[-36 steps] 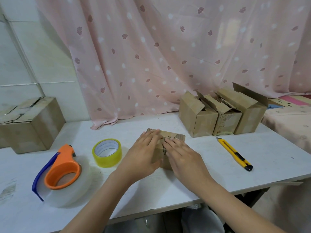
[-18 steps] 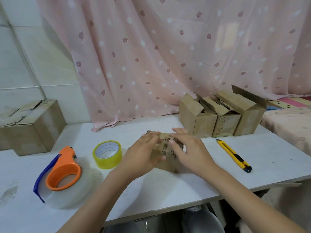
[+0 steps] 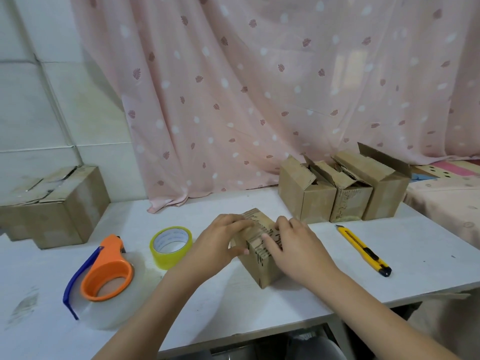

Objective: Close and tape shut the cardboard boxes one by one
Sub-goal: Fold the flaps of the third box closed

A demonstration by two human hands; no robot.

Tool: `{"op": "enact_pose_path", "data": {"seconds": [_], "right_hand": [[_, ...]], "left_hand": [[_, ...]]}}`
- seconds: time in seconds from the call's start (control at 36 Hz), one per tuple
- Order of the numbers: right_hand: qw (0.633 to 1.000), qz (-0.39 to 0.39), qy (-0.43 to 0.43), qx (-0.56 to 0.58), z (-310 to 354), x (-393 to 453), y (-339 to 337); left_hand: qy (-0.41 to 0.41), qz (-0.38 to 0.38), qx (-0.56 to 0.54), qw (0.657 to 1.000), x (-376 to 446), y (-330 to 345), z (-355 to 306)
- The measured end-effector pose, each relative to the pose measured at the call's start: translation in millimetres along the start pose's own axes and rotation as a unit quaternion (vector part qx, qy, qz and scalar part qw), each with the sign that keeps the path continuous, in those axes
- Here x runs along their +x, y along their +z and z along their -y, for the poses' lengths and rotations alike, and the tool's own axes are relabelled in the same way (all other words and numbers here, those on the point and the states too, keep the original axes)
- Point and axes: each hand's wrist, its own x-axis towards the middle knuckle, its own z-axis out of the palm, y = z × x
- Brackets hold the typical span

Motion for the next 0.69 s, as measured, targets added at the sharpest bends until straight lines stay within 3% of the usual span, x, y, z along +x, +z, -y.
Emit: {"op": "enact_pose_path", "data": {"seconds": [0.14, 0.28, 0.42, 0.5, 0.56, 0.64, 0.69], "right_hand": [[0.990, 0.020, -0.138, 0.028, -3.9, -3.7, -8.2], [0.963, 0.137, -0.228, -0.031, -0.6, -2.0, -8.9], [0.960, 0.151, -0.227, -0.065, 3.3, 0.9, -7.5], [0.965, 0.148, -0.209, -0.052, 8.8, -0.6, -6.3], [0.967, 0.152, -0.196, -0.054, 13.9, -2.9, -7.0], [0.974, 0.142, -0.170, -0.038, 23.7, -6.8, -6.7], [0.978, 0.130, -0.158, -0.028, 30.7, -8.7, -5.3]], "left_hand": [[-0.015, 0.015, -0.024, 0.999, 5.2, -10.4, 7.4], [-0.008, 0.018, -0.020, 1.000, 9.8, -19.0, 9.8], [-0.019, 0.037, 0.009, 0.999, 4.8, -39.4, 7.4], [-0.102, 0.024, 0.073, 0.992, -6.0, -62.6, 12.4], [-0.197, 0.048, 0.176, 0.963, -14.2, -86.0, 28.0], [-0.361, 0.181, 0.261, 0.877, -34.1, -126.7, 51.4], [-0.416, 0.269, 0.287, 0.820, -49.3, -150.1, 55.2]]}}
